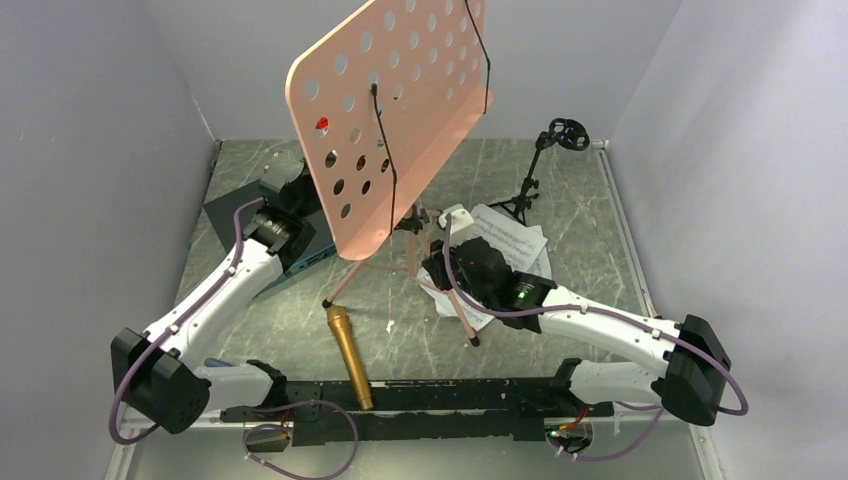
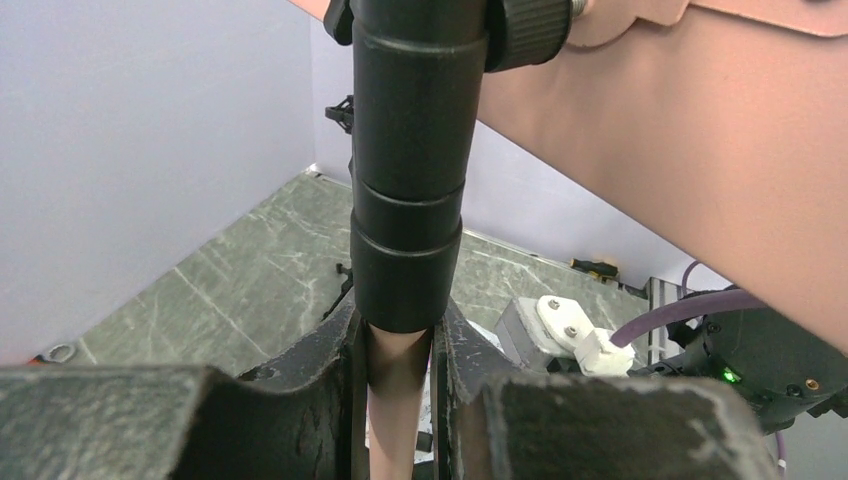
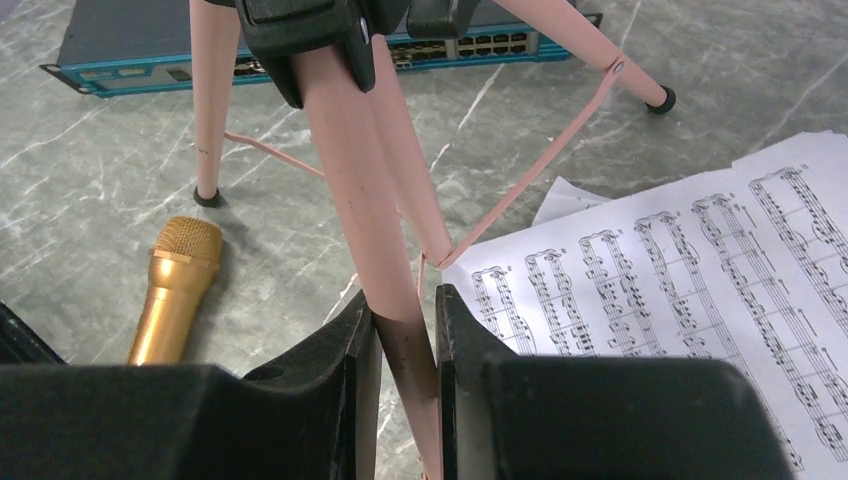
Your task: Set up the instrument practice props
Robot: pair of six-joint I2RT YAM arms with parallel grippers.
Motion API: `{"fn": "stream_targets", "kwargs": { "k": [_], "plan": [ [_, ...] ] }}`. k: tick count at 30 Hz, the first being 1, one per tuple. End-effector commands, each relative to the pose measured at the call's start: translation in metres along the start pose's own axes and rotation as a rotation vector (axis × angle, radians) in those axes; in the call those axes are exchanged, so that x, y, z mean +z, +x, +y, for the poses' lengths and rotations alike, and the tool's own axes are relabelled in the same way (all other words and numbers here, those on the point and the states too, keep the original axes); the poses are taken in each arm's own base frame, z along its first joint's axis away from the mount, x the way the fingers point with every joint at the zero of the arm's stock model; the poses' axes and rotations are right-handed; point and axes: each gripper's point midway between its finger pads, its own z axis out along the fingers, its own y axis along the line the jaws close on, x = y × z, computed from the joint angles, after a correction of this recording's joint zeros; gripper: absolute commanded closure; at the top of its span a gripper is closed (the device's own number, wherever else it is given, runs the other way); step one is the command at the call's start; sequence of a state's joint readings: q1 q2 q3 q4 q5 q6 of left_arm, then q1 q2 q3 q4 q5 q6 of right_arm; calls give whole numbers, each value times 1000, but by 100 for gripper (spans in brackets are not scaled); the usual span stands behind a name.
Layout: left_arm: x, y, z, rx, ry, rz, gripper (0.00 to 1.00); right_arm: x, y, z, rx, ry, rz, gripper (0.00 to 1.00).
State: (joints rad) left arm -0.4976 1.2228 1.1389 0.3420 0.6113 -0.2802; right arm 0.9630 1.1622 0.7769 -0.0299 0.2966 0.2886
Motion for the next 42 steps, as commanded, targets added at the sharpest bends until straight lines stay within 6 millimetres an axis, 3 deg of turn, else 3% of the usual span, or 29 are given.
{"fn": "stream_targets", "kwargs": {
  "k": [1, 17, 31, 42],
  "plan": [
    [-25, -173, -56, 256, 123, -470, 97, -17, 59, -80, 48, 360, 151, 100],
    [12, -156, -28, 276, 144, -430, 97, 10, 69, -73, 80, 337, 120, 100],
    [17, -149, -5, 244, 105, -419, 97, 40, 70, -77, 98, 324, 115, 100],
    [9, -132, 7, 233, 51, -378, 97, 47, 62, -77, 93, 299, 127, 100]
  ]
}}
